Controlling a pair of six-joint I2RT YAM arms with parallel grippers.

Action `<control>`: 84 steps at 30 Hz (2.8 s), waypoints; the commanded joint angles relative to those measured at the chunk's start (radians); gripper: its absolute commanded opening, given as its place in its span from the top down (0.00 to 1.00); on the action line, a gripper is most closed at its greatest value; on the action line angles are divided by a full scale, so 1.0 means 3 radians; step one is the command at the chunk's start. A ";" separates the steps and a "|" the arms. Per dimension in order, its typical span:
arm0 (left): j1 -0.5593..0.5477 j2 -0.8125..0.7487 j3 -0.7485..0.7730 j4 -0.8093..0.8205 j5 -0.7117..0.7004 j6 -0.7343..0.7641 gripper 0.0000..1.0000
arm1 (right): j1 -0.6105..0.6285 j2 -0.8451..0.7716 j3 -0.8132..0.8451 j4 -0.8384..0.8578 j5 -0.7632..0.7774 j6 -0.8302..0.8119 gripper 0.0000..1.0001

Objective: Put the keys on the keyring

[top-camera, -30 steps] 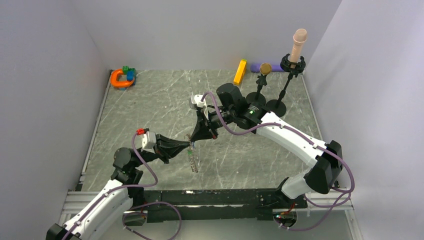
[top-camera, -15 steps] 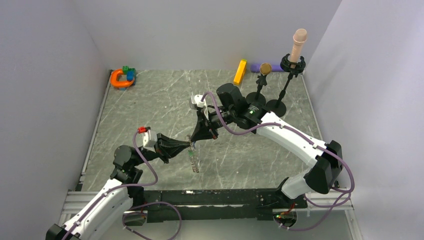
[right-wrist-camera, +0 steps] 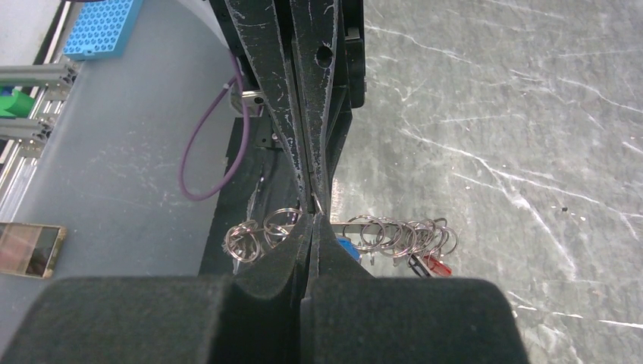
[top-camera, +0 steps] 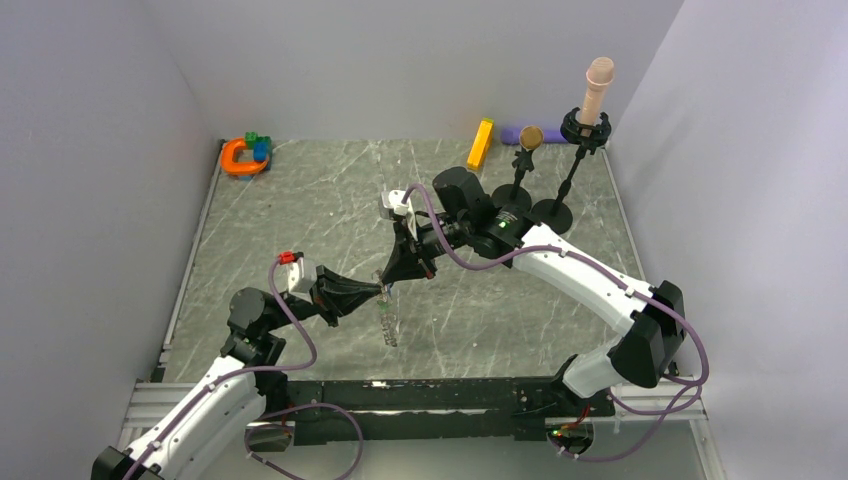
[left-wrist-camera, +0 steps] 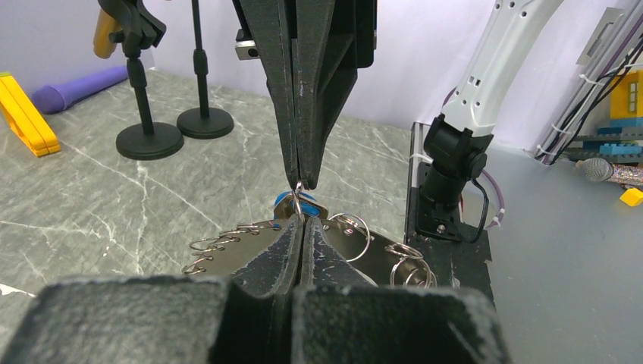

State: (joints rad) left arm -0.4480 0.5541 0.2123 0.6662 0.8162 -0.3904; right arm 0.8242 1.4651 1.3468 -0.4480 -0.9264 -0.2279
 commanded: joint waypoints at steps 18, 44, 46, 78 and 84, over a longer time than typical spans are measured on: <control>0.0088 0.0049 0.0187 0.0019 0.0261 -0.0187 1.00 | -0.0012 -0.0042 0.0023 0.0117 -0.0052 -0.0174 1.00; 0.0282 0.0065 0.0243 0.0174 0.0254 -0.0543 1.00 | 0.0006 -0.0071 -0.0041 0.0013 -0.0057 -0.0329 1.00; 0.0287 0.0065 0.0250 0.0162 0.0254 -0.0548 1.00 | 0.0007 -0.0071 -0.0046 0.0016 -0.0057 -0.0329 1.00; 0.0292 0.0129 0.0451 -0.0440 0.0490 -0.0320 1.00 | 0.0017 0.0013 0.0071 0.0016 -0.0021 -0.0319 1.00; 0.0301 0.0160 0.0482 -0.0491 0.0513 -0.0306 1.00 | 0.0016 0.0030 0.0104 -0.0015 -0.0021 -0.0342 1.00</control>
State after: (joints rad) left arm -0.3634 0.6003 0.2985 0.5011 0.9409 -0.4976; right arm 0.8261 1.4734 1.3346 -0.4664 -0.9253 -0.3122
